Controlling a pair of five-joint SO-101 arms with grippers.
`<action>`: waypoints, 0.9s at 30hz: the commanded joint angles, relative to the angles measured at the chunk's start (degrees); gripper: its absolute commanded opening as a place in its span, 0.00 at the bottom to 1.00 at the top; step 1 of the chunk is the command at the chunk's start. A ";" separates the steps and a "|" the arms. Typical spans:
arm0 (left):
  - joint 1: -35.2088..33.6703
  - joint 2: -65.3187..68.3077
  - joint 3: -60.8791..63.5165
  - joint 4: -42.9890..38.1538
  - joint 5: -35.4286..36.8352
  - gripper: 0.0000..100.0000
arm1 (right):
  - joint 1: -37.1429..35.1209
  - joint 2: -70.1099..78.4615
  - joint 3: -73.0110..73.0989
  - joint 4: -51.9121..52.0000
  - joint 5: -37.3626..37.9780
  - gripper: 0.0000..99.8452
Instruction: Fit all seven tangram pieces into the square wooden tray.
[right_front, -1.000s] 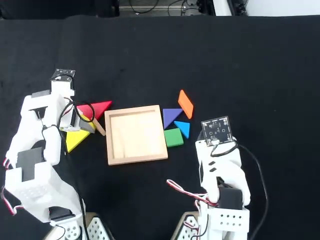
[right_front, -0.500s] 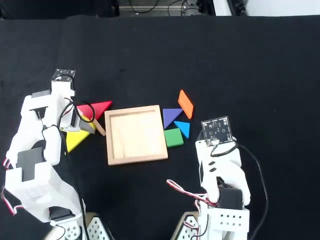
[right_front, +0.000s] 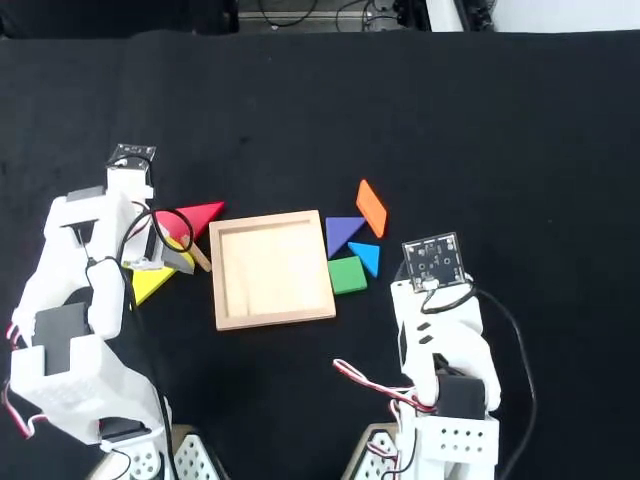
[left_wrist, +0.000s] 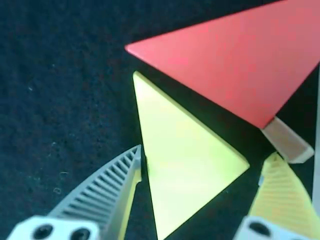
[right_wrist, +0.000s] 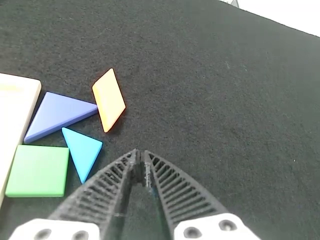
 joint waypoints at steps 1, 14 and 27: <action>0.84 -2.20 0.40 -1.41 -0.09 0.36 | 0.70 -1.80 -0.04 0.26 -0.26 0.01; 1.19 -2.20 -0.13 -1.58 -0.26 0.27 | 0.70 -1.80 -0.04 0.26 -0.26 0.01; 1.54 -2.20 -0.22 -1.58 -0.44 0.18 | 0.70 -1.80 -0.04 0.26 -0.26 0.01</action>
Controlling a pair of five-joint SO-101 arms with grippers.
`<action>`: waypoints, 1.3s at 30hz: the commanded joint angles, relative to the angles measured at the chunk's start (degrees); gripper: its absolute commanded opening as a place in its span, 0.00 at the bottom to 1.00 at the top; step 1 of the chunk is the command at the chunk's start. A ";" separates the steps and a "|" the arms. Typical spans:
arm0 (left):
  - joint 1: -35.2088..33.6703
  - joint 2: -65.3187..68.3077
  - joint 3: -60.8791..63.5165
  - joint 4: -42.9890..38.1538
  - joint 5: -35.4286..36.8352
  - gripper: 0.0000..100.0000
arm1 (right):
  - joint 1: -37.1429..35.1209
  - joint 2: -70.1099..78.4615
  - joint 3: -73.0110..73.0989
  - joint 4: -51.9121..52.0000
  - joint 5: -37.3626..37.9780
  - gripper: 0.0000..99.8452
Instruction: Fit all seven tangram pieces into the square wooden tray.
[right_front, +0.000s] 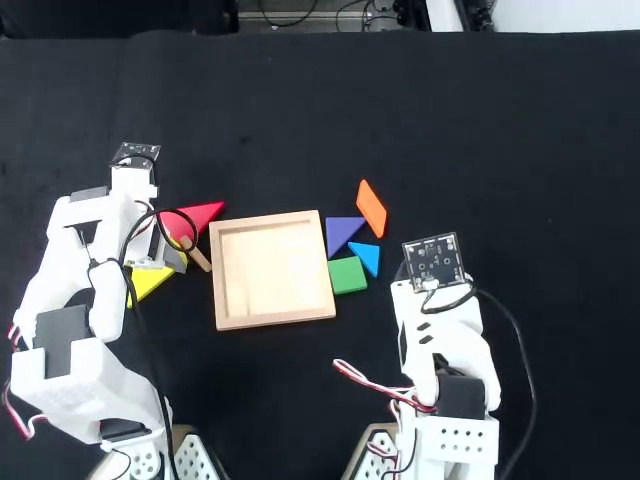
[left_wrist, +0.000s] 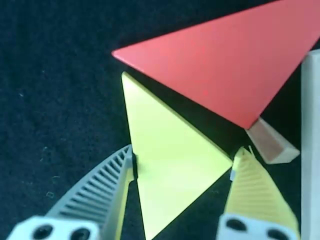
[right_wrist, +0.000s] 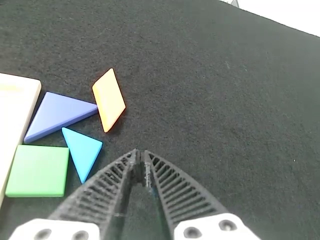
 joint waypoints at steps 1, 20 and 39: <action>0.75 -1.49 -1.01 -0.79 -0.44 0.17 | 0.70 -1.80 -0.04 0.26 -0.26 0.01; 2.33 -1.49 -1.98 -0.70 -0.44 0.03 | 0.70 -1.80 -0.04 0.26 -0.26 0.01; 2.07 -2.20 -9.45 10.81 1.76 0.03 | 0.70 -1.80 -0.04 0.26 -0.26 0.01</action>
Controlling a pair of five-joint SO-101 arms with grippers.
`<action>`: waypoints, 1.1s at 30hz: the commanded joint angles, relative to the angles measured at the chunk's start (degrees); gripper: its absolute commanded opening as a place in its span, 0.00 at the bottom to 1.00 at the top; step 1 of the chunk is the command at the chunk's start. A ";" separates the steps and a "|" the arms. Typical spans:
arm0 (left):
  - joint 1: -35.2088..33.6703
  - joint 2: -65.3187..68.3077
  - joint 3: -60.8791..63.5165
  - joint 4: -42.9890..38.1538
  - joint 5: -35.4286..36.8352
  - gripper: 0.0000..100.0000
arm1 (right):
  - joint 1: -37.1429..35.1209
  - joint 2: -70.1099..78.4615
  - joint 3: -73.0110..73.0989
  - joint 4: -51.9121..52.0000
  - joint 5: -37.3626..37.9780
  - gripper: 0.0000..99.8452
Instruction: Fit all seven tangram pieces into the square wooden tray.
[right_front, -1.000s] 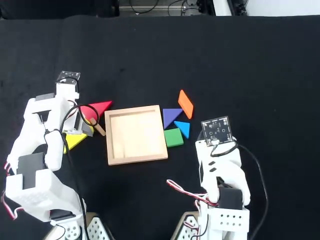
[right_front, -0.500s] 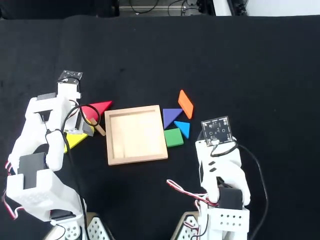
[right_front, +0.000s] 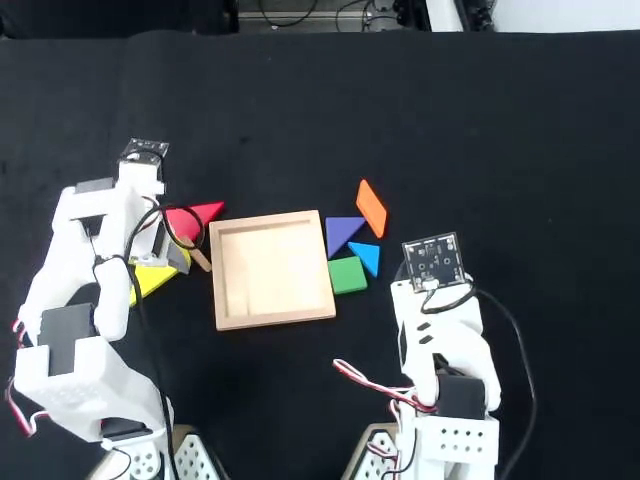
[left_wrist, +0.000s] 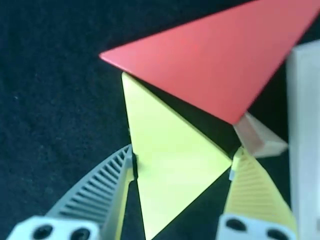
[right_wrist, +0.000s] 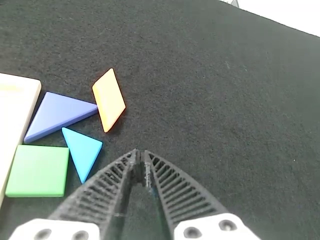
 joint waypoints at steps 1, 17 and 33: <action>0.13 -1.93 -6.73 6.15 3.16 0.03 | 0.70 -1.80 -0.04 0.26 -0.26 0.01; 13.05 -15.65 -5.93 19.16 27.43 0.03 | 0.70 -1.80 -0.04 0.26 -0.26 0.01; 26.33 -9.23 -1.89 4.66 41.49 0.03 | 0.70 -1.80 -0.04 0.26 -0.26 0.01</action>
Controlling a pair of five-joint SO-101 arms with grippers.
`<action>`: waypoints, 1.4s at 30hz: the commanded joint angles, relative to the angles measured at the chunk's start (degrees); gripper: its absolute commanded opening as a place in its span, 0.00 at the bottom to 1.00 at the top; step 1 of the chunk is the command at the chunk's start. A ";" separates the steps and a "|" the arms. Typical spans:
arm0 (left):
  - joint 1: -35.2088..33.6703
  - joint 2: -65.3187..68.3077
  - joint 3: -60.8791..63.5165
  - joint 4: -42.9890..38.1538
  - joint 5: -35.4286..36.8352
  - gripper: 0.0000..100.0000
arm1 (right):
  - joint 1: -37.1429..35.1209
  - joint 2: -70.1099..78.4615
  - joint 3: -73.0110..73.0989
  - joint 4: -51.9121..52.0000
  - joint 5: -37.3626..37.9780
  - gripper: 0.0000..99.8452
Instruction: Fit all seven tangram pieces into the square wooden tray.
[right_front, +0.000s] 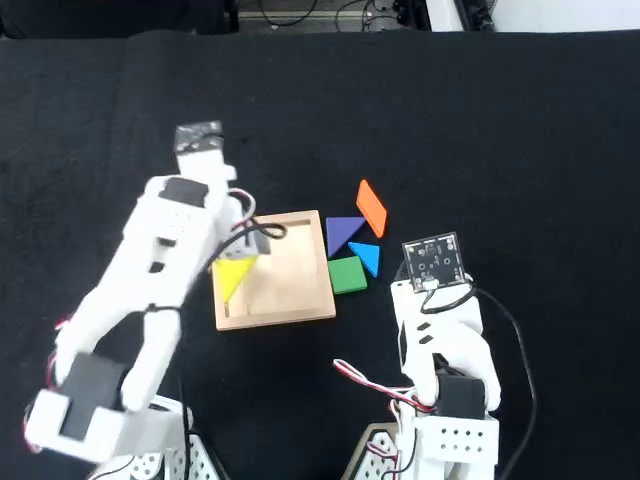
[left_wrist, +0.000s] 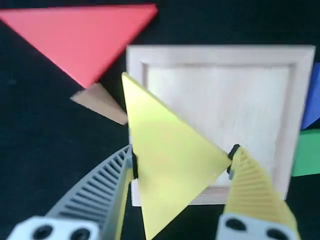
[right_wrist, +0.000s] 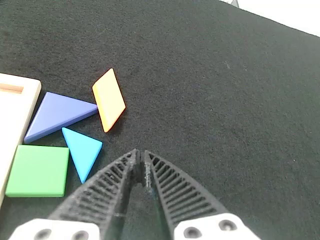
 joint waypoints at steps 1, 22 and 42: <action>0.92 8.18 -3.82 -4.57 0.62 0.03 | 0.70 -1.80 -0.04 0.26 -0.26 0.01; 1.10 15.91 -6.64 -2.37 -4.13 0.20 | 0.70 -1.80 -0.04 0.26 -0.26 0.01; 0.66 10.73 -11.74 5.27 0.44 0.34 | 0.70 -1.80 -0.04 0.26 -0.26 0.01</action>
